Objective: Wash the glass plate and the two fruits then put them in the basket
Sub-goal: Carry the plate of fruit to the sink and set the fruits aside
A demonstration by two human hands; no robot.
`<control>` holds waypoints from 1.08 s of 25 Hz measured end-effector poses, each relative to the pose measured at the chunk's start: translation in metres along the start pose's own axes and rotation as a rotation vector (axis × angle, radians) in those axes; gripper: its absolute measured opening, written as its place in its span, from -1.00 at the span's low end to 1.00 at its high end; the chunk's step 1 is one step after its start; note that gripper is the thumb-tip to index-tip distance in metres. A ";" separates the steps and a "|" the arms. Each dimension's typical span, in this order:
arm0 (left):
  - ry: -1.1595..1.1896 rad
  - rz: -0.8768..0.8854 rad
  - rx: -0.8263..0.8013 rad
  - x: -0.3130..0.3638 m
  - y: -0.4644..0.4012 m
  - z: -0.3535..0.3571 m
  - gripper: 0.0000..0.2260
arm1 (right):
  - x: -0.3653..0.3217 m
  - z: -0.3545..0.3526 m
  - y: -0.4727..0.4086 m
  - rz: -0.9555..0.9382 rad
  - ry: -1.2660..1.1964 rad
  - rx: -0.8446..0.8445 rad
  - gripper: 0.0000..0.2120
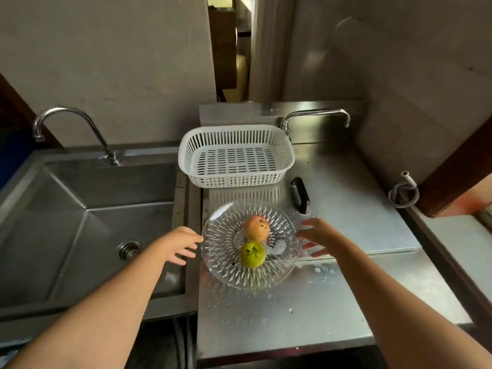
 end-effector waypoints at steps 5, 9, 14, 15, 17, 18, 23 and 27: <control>0.326 -0.038 -0.041 -0.012 -0.022 0.030 -0.61 | 0.020 0.018 -0.025 -0.009 0.067 0.071 -0.63; 0.398 -0.020 0.055 -0.011 -0.033 0.036 -0.65 | 0.030 0.022 -0.039 -0.005 -0.038 0.157 -0.69; 0.404 -0.005 0.147 -0.019 -0.032 0.034 -0.67 | 0.035 0.022 -0.039 0.000 -0.058 0.136 -0.70; 0.418 0.001 0.151 -0.021 -0.029 0.033 -0.68 | 0.037 0.022 -0.038 0.007 -0.091 0.118 -0.70; 0.454 0.011 0.153 -0.026 -0.019 0.032 -0.70 | 0.036 0.022 -0.034 0.009 -0.150 0.097 -0.67; 0.478 0.021 0.150 -0.030 -0.012 0.031 -0.71 | 0.032 0.020 -0.031 -0.009 -0.162 0.084 -0.64; 0.600 0.060 0.121 -0.058 0.029 0.022 -0.73 | -0.003 0.024 -0.016 -0.114 -0.177 -0.036 -0.59; 0.703 0.112 0.143 -0.082 0.060 0.003 -0.70 | -0.046 0.040 -0.003 -0.188 -0.138 -0.146 -0.59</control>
Point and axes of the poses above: each hand's wrist, its own y-axis away from the middle knuckle, its own z-axis out of the palm, x = y × z, the point moved 5 cm from there along -y, towards the middle knuckle, and after that the axes turned 10 degrees about -z, right-handed, at the moved point
